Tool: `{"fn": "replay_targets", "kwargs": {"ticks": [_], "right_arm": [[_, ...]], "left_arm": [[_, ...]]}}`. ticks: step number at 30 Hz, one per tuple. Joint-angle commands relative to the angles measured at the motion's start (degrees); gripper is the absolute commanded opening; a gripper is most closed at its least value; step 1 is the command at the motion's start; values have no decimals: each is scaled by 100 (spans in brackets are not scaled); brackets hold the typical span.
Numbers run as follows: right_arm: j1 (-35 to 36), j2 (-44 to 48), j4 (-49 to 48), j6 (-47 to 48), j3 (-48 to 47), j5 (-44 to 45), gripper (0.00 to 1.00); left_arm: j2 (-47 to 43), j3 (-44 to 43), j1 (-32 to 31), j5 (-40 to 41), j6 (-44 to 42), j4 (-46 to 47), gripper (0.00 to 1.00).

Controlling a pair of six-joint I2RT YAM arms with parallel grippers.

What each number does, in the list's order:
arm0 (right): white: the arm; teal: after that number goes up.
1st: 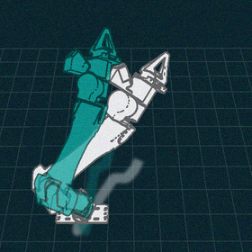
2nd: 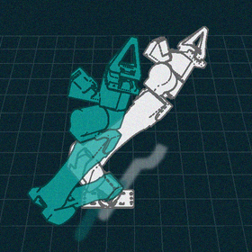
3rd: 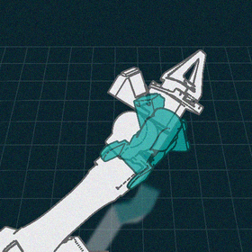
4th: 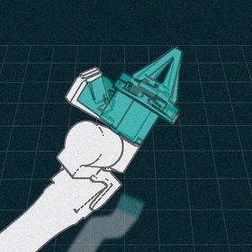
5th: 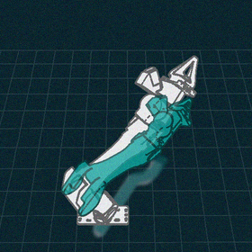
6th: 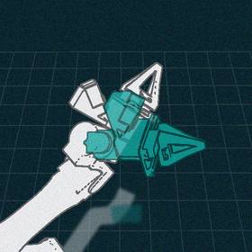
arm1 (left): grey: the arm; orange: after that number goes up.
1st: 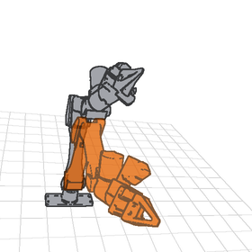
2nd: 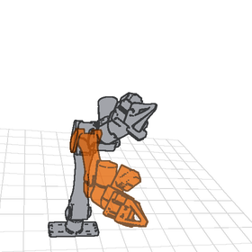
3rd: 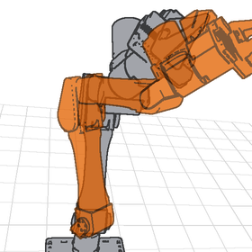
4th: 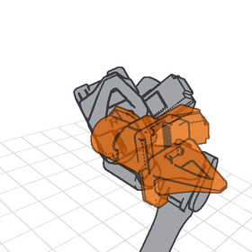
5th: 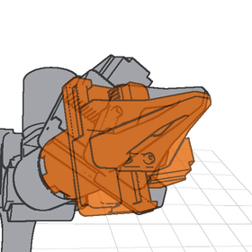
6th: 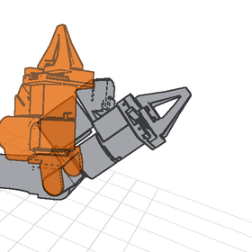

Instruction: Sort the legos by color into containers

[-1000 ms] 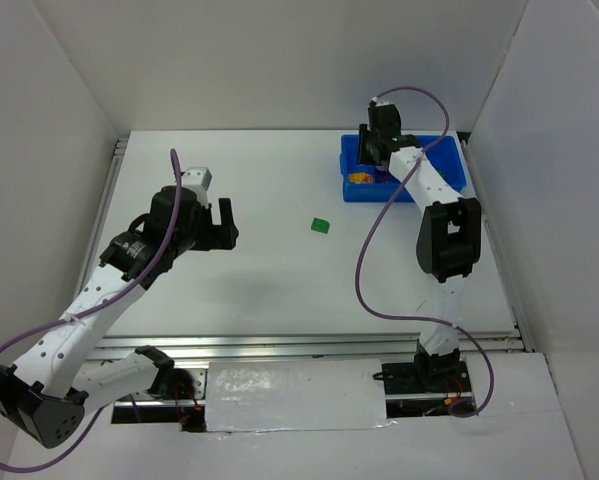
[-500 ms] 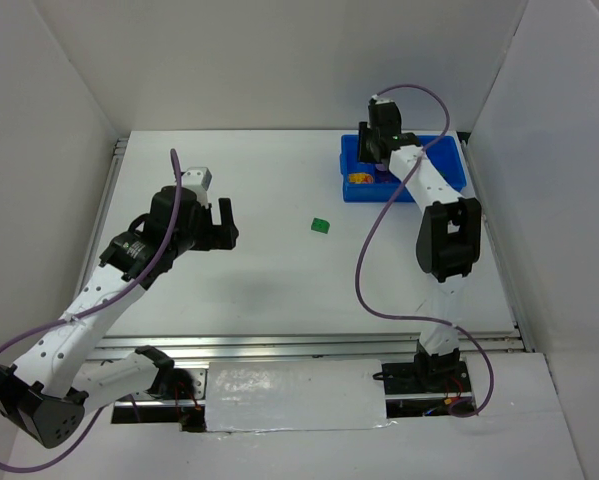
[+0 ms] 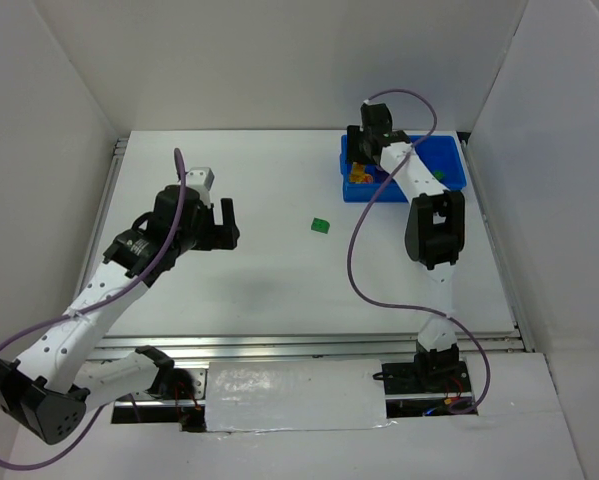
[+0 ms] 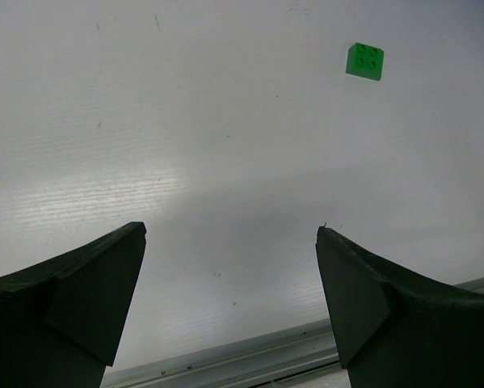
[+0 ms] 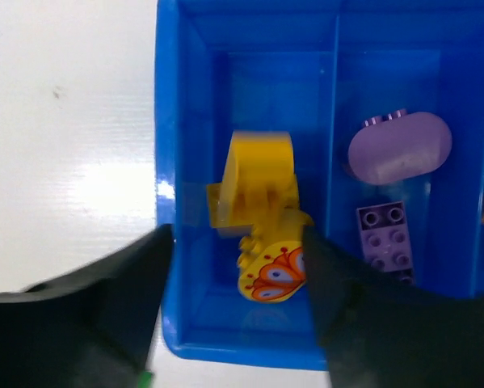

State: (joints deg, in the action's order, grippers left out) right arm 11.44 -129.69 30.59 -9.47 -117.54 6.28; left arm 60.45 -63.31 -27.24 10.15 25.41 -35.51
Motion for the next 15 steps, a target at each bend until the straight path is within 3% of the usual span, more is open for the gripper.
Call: {"fn": "replay_targets", "kwargs": {"ticks": [1,2,8,11,15], "right_arm": [[42,565,-79,-28,-95,-84,77],[60,698,-149,-11,-42,-57,100],[165,1566,44,-98,501,-285,100],[673,2374,-53,-115,1565,-270,100],[1893,3063,-44,-73,2646,-74,100]], "left_arm": [[20,-15,0,-57,-133,158,100],[29,-15,-9,-66,-133,158,100],[81,-67,26,47,-54,106,100],[64,-85,140,319,121,35,100],[-6,-94,228,505,236,-35,99]]}}
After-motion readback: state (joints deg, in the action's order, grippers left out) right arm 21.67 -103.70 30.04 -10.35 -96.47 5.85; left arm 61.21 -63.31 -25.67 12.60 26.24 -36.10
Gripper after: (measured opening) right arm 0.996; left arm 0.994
